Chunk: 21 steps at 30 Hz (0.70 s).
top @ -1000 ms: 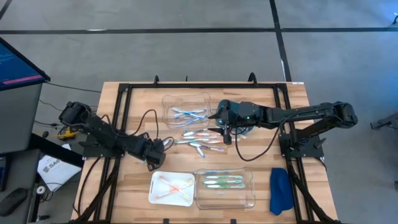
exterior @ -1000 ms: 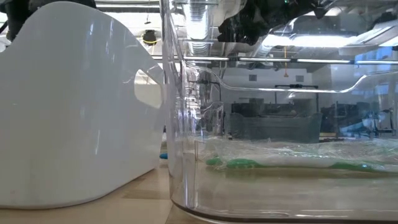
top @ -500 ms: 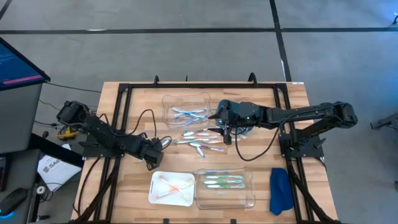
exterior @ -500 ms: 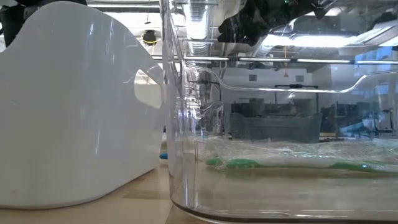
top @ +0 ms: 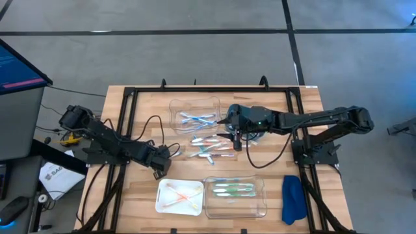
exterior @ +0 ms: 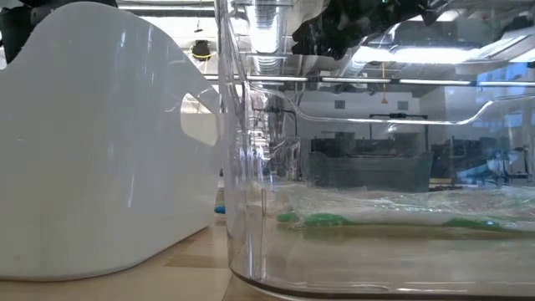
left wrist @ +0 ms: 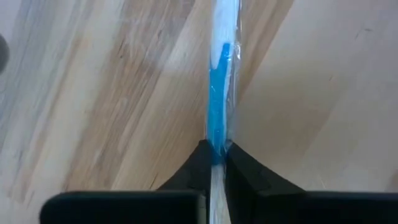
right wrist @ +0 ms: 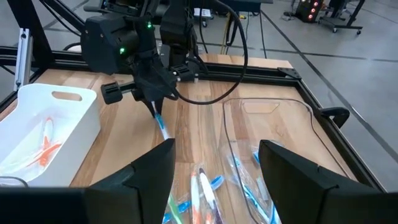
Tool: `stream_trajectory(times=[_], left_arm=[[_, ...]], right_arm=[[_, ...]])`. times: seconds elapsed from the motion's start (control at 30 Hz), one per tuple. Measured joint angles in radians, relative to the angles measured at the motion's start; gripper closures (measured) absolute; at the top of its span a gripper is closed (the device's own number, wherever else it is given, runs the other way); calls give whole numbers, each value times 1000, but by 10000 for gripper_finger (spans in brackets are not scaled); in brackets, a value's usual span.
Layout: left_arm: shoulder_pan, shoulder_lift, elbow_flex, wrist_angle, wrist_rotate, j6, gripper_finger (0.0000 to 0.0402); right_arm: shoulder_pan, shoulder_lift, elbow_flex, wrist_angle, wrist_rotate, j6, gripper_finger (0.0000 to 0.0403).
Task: Pick & Place Toothbrushes
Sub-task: Put the blue toothbrush into the top transparent bin
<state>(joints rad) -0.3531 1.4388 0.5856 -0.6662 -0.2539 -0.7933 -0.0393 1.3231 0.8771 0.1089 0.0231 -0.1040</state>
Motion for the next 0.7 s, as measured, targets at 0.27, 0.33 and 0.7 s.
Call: stream_trajectory(times=[0.27,0.33,0.7], left_arm=[[4,-141,-9,-14,-62,1,399],[8,-186,-9,-21,-65,2,401],[16,-311,-8,-14,-68,54,401]], right_arm=[[14,0,0,4,0,0,178],[14,2,0,5,0,0,178],[33,144,0,130,0,0,178]])
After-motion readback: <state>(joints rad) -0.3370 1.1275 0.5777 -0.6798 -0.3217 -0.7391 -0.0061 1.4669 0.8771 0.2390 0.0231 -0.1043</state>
